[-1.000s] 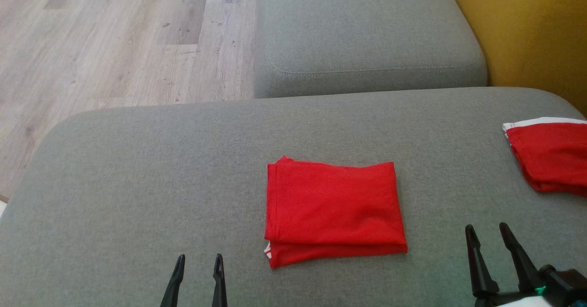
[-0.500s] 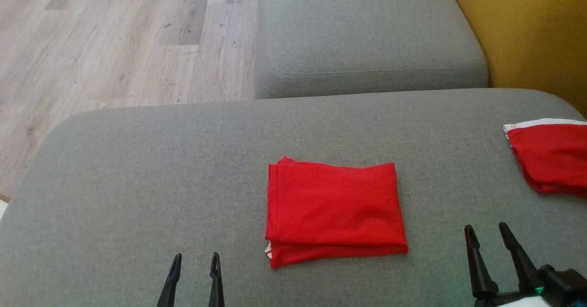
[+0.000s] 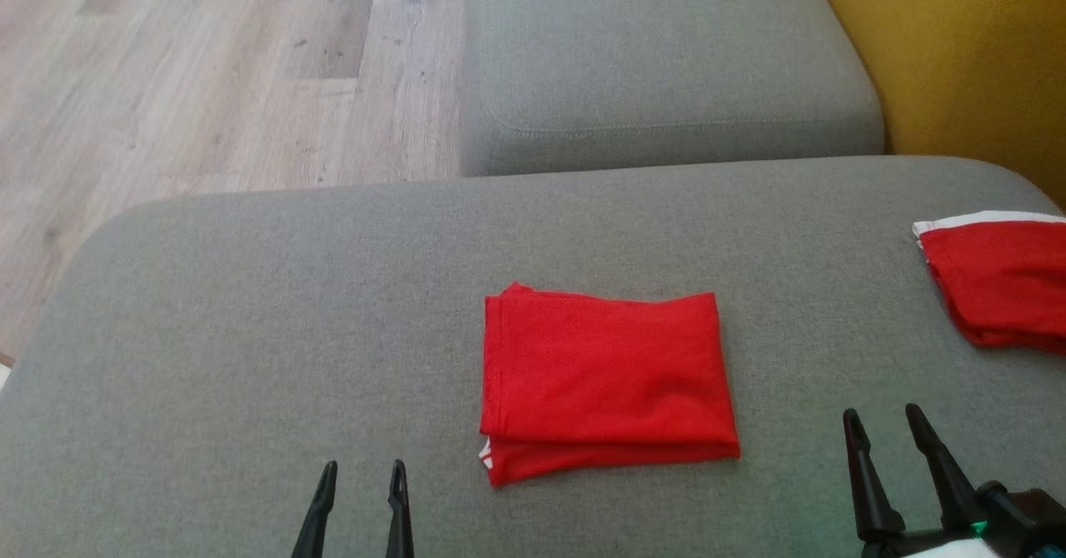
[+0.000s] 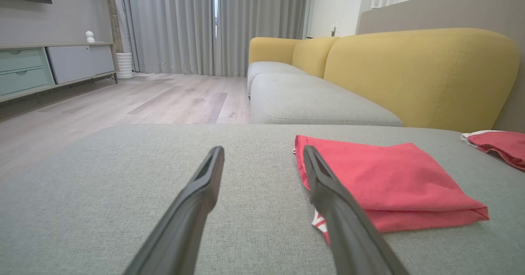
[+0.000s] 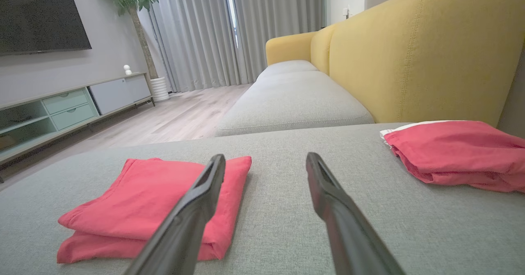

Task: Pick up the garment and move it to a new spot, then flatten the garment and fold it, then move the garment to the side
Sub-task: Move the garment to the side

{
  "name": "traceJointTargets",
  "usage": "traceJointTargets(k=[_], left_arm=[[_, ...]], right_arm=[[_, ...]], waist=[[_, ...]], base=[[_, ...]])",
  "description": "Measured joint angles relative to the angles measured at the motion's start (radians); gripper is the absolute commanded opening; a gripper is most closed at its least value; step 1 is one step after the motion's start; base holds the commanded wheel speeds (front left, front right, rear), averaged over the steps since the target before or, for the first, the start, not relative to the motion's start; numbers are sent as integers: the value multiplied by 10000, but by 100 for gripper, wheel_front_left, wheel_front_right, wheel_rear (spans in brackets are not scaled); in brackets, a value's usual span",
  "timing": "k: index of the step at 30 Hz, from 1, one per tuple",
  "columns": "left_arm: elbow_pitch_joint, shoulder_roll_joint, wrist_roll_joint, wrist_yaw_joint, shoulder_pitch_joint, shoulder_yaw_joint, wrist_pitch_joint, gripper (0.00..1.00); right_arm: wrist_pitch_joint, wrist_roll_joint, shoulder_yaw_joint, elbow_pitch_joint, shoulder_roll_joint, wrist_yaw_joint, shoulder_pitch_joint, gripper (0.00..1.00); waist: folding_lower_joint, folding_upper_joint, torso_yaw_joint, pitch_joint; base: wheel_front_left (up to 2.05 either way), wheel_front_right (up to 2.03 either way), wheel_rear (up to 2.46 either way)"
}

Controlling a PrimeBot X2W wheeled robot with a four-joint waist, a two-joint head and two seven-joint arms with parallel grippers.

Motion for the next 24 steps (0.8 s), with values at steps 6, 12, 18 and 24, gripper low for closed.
traceJointTargets(k=[6, 12, 18, 24], left_arm=[[-10, 0, -4, 0, -10, -165, 0, 100], [-19, 0, -92, 54, -96, -366, 2, 100], [-13, -8, -29, 100, -475, -477, 0, 100], [-10, -13, 13, 115, -1019, -510, 0, 100]], right_arm=[[0, -77, 29, -4, -44, 0, -12, 100], [0, 21, 84, 479, -196, 0, -311, 100], [10, 380, 815, 1793, -541, 0, -1625, 100], [1193, 2217, 1687, 2941, -575, 0, -3300, 100]], waist=[[0, 0, 44, 298], [1, 0, 131, 849], [1, 0, 168, 1510], [3, 0, 256, 2118]], base=[[0, 0, 0], [0, 0, 0], [0, 0, 0], [0, 0, 0]])
